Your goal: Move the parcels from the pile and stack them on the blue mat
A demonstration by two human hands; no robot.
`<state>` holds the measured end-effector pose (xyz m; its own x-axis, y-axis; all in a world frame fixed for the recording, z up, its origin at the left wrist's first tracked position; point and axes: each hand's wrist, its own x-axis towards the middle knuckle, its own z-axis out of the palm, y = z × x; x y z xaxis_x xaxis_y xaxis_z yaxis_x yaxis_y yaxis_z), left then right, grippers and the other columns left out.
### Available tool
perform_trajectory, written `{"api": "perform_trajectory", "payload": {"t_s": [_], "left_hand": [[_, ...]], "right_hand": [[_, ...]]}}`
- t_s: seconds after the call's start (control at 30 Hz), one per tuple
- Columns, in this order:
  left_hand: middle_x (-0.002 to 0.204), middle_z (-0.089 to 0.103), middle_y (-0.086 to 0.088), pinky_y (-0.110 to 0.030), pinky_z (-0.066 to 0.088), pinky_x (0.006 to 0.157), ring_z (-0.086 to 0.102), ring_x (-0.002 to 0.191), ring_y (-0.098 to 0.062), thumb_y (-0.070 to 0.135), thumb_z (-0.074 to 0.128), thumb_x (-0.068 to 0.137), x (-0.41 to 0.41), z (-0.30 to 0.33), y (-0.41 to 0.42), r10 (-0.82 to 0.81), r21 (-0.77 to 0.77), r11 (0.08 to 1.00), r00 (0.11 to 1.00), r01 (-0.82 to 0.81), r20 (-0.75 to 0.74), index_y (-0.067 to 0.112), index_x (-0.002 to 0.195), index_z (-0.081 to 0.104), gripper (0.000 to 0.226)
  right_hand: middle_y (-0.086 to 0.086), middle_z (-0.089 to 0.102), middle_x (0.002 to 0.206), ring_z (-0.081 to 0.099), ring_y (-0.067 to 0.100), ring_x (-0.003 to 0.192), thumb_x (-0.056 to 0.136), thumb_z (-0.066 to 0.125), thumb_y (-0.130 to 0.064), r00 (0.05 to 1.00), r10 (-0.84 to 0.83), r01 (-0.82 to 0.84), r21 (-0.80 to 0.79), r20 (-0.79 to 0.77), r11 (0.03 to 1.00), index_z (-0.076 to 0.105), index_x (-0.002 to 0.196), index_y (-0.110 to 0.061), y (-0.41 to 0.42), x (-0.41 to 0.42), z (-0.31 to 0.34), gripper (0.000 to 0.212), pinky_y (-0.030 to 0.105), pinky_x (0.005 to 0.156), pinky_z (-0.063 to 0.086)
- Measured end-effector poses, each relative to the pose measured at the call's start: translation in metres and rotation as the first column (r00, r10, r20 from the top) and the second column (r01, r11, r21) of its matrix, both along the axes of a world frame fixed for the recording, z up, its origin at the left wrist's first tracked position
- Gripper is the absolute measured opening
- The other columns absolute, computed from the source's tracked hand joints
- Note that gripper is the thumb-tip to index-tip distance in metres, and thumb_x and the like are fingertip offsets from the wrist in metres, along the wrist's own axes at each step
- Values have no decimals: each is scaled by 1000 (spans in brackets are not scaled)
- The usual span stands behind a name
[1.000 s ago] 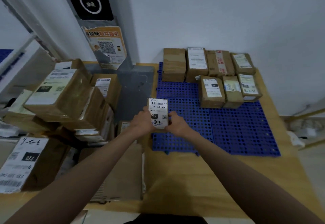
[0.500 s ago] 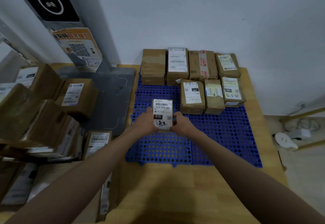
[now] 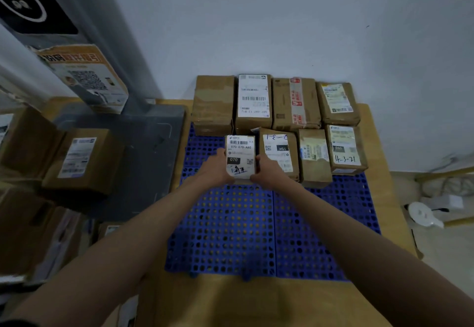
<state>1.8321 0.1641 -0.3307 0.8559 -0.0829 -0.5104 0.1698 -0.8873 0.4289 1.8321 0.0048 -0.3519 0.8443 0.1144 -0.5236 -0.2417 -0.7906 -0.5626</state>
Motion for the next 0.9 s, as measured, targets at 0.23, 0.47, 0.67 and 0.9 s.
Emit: {"api": "perform_trajectory", "payload": {"t_s": [0.23,0.47,0.67,0.9], "left_hand": [[122,59,-13,-38,54,73,63,100,-29,19,78,78,33,-20,-4,-8,-3,1000,999,8,-36,8,141,27,83],[128,56,-14,-37,53,77,59,110,-30,13,80,75,50,-38,-4,26,-36,999,996,-29,-80,6,139,27,83],[143,47,-11,-41,47,98,49,127,-29,16,85,70,46,-37,-1,-65,-94,994,997,60,-42,10,148,22,101],[149,40,-7,-35,45,99,46,130,-25,29,83,74,26,-16,13,-165,83,982,983,172,-83,12,150,24,97]], "right_hand": [[17,54,122,56,31,107,84,69,-15,1000,27,-26,-74,10,997,50,121,-3,0,34,-24,43,41,87,52],[19,48,129,52,34,114,84,67,-10,1000,-8,9,-67,18,998,40,128,-1,5,45,-32,53,39,84,50],[21,36,133,52,35,109,86,65,-13,999,40,-37,-150,15,988,42,128,-2,6,42,-22,49,33,75,41],[17,46,129,53,32,110,85,69,-19,989,146,-138,-171,31,976,45,129,-5,1,21,8,52,36,82,48]]}}
